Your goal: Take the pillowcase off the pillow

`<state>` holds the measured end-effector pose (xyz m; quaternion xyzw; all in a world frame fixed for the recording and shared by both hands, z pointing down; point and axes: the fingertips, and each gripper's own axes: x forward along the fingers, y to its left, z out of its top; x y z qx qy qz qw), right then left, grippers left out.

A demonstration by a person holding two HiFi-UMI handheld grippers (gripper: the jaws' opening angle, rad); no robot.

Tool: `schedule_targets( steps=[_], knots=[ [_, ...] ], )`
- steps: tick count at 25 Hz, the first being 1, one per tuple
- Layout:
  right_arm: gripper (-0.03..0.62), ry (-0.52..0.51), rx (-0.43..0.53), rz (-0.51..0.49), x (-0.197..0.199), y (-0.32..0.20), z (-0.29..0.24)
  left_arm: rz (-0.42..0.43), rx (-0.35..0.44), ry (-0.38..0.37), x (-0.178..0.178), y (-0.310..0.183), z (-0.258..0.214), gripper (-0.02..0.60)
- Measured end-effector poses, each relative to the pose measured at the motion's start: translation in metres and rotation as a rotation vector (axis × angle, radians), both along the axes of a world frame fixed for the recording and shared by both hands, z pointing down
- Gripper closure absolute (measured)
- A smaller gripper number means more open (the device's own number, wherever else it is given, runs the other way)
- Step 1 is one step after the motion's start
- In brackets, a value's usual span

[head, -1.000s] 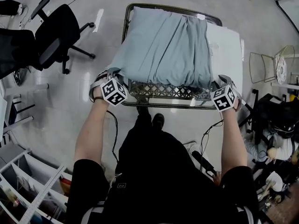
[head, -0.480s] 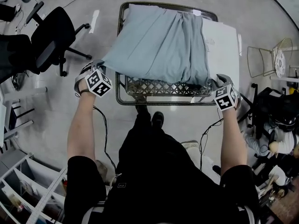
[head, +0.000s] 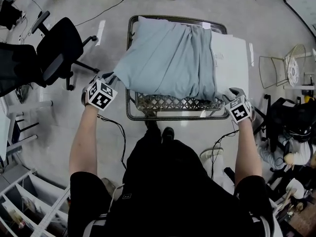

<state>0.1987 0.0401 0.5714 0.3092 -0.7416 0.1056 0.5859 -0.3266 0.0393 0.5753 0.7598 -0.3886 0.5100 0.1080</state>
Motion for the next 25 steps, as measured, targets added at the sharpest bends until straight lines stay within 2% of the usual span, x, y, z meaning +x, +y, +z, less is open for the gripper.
schedule_targets(
  steps=[2, 3, 5, 7, 9, 11, 14, 19, 21, 24, 25],
  knots=[
    [0.417, 0.010, 0.041, 0.003, -0.004, -0.013, -0.018, 0.014, 0.001, 0.024, 0.002, -0.014, -0.014, 0.460],
    [0.463, 0.003, 0.082, 0.011, -0.008, -0.023, -0.032, 0.035, 0.006, 0.025, 0.004, -0.022, -0.021, 0.442],
    [0.464, -0.039, 0.159, 0.028, -0.019, -0.049, -0.062, 0.077, 0.037, 0.039, 0.014, -0.044, -0.040, 0.446],
    [0.464, -0.071, 0.190, 0.016, -0.028, -0.072, -0.080, 0.093, 0.074, 0.077, 0.029, -0.069, -0.063, 0.446],
    [0.454, -0.073, 0.178, -0.020, -0.035, -0.091, -0.081, 0.105, 0.094, 0.085, 0.042, -0.096, -0.077, 0.446],
    [0.418, -0.077, 0.149, -0.057, -0.041, -0.114, -0.072, 0.120, 0.089, 0.065, 0.053, -0.124, -0.077, 0.446],
    [0.381, -0.096, 0.092, -0.112, -0.052, -0.151, -0.050, 0.129, 0.057, 0.030, 0.063, -0.166, -0.065, 0.445],
    [0.314, -0.097, -0.018, -0.242, -0.065, -0.212, -0.014, 0.118, -0.002, 0.020, 0.075, -0.233, -0.039, 0.445],
    [0.295, -0.089, -0.072, -0.310, -0.070, -0.230, -0.001, 0.161, -0.022, -0.051, 0.075, -0.255, -0.024, 0.445],
    [0.252, -0.091, -0.188, -0.410, -0.080, -0.244, 0.018, 0.277, -0.037, -0.256, 0.062, -0.284, 0.002, 0.445],
    [0.214, -0.089, -0.240, -0.430, -0.084, -0.244, 0.027, 0.306, -0.046, -0.297, 0.058, -0.291, 0.009, 0.445]
  ],
)
